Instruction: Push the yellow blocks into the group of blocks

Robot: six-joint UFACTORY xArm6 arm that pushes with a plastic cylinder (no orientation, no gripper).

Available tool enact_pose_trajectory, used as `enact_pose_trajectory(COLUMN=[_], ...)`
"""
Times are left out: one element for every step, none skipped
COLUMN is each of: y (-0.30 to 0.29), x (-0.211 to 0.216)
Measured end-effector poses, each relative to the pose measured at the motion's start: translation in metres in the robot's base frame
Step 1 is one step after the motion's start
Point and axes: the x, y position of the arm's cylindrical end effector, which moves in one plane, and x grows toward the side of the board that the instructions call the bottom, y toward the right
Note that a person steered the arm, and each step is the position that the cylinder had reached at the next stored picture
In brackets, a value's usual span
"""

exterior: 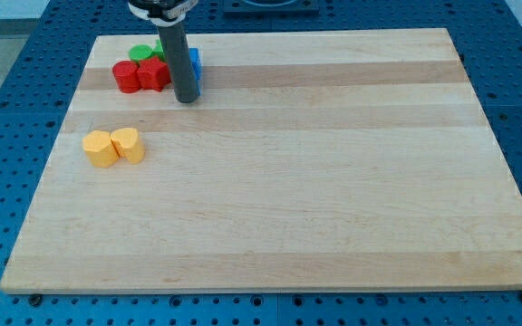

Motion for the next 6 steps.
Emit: enact_pose_trajectory(y=[0.039,0.068,0.04,-0.028,-0.113,-0.177], x=[0.036,0.098,0.143,0.159,0.16,0.157])
